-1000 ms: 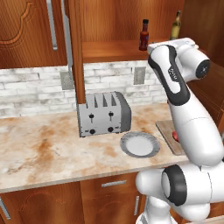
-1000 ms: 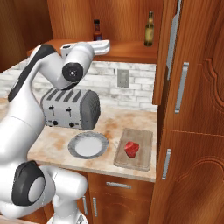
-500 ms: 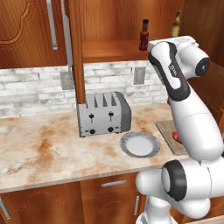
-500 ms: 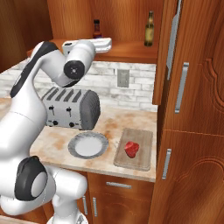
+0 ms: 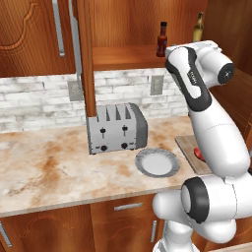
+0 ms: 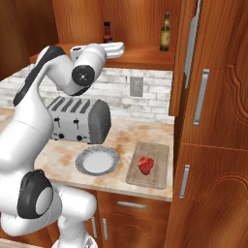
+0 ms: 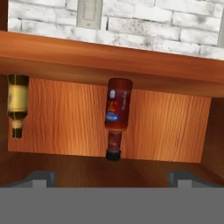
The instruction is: Pick the steak from the plate and place it on the cutting board. Then pick the condiment bottle from the cabinet and place it next to the cutting board.
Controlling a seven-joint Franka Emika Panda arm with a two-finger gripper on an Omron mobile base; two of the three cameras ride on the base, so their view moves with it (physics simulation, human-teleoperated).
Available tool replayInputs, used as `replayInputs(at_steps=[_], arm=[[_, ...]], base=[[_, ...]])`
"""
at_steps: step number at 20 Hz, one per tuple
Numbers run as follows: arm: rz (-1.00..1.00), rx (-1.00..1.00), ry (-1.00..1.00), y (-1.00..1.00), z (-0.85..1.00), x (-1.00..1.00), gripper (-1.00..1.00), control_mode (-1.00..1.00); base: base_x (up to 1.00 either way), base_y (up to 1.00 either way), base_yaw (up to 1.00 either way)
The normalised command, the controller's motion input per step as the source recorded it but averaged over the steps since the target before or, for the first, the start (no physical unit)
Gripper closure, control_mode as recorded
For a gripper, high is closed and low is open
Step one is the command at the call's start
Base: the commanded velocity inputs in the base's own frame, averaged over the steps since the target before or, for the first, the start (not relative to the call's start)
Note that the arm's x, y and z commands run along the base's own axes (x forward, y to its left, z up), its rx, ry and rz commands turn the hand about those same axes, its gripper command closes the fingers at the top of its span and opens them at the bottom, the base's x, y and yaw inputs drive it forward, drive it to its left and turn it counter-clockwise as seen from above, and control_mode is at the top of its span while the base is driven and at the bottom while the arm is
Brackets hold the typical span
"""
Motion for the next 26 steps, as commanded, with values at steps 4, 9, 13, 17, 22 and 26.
replayInputs(at_steps=[4,9,13,17,22,26], arm=[[-0.02,0.02,0.02,0.17,0.15,0.08,-1.0,-1.0],[-0.02,0.03,0.02,0.14,0.2,0.01,-1.0,-1.0],[-0.03,0.03,0.03,0.09,0.23,0.0,-1.0,-1.0],[-0.03,0.03,0.04,0.09,0.2,0.0,-1.0,-1.0],[-0.02,0.05,0.09,0.09,0.16,0.0,-1.0,-1.0],[0.0,0.07,0.12,0.11,0.16,0.0,-1.0,-1.0]], base=[[0.0,0.0,0.0],[0.0,0.0,0.0],[0.0,0.0,0.0],[0.0,0.0,0.0],[0.0,0.0,0.0],[0.0,0.0,0.0]])
